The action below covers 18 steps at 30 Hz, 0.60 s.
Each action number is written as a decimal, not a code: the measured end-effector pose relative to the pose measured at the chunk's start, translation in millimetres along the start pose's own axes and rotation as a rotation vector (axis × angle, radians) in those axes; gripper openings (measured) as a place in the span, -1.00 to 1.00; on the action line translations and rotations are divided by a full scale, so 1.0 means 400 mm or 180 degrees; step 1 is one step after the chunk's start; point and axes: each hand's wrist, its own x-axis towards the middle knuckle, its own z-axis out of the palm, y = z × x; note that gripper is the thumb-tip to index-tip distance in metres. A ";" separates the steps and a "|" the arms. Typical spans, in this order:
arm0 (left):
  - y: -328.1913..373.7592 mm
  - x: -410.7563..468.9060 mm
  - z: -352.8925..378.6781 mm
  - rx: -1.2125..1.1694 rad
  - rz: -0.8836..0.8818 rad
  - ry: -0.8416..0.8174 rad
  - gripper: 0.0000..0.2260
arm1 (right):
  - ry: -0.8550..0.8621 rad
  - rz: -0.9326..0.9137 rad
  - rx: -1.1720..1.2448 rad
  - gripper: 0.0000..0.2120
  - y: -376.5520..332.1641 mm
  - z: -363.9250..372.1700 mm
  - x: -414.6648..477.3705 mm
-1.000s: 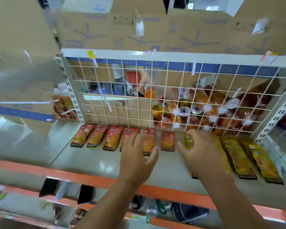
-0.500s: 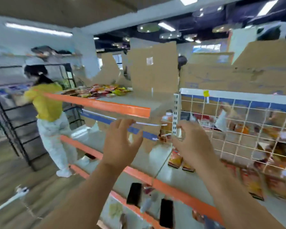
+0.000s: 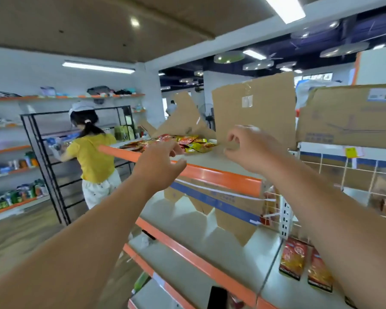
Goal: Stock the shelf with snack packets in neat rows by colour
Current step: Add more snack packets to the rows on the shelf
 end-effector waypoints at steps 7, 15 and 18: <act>-0.047 0.221 0.058 0.0287 -0.0196 -0.0521 -0.91 | -0.0304 -0.0028 -0.0161 -0.85 0.035 0.038 0.268; -0.120 0.389 0.140 0.0615 -0.0270 -0.0936 -0.82 | -0.0973 -0.0306 -0.0467 -0.76 0.047 0.104 0.458; -0.162 0.439 0.161 0.0525 -0.0200 -0.1072 -0.80 | -0.1280 -0.0341 -0.0659 -0.72 0.041 0.137 0.512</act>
